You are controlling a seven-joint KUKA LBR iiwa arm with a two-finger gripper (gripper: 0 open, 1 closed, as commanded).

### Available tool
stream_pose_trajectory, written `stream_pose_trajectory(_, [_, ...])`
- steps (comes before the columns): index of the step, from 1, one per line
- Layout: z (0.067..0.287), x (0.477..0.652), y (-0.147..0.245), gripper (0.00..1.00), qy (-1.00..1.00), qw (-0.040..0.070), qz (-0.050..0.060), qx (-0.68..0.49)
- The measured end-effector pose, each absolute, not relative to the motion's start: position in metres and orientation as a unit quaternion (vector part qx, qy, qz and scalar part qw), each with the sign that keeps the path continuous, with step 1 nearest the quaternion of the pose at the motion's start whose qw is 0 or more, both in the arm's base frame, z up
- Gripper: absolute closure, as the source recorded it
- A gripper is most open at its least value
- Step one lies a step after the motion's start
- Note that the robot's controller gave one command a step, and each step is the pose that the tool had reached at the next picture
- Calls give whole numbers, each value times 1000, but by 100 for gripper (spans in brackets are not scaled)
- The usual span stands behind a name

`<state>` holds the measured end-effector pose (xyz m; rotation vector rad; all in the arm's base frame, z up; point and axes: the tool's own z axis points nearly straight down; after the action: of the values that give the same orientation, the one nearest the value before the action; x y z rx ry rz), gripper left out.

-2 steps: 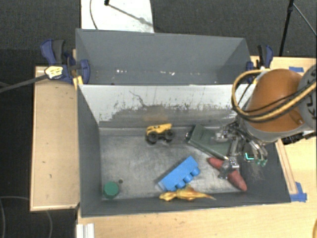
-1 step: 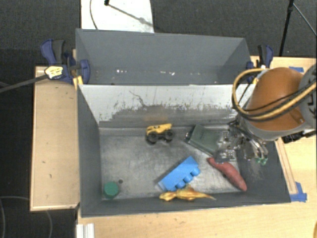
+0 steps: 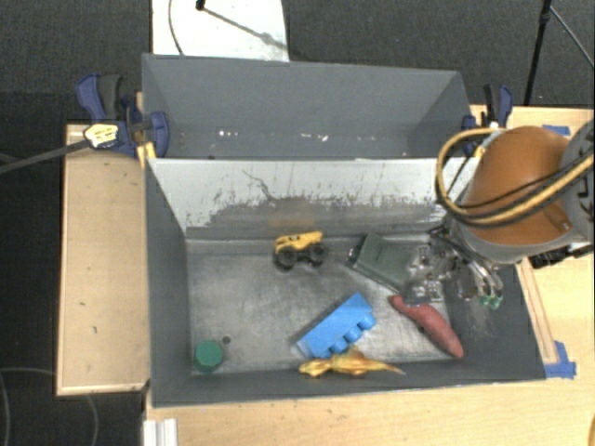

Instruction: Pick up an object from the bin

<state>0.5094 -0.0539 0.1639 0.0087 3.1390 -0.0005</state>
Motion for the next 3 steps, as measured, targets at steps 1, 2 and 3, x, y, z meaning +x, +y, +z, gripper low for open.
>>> stream_pose_trajectory(1, [184, 556, -90, 0, 1000, 1, 0, -3])
stream_pose_trajectory(2, [184, 556, -90, 0, 1000, 1, 0, -3])
stream_pose_trajectory(3, [171, 553, -80, 0, 999, 4, -1, -34])
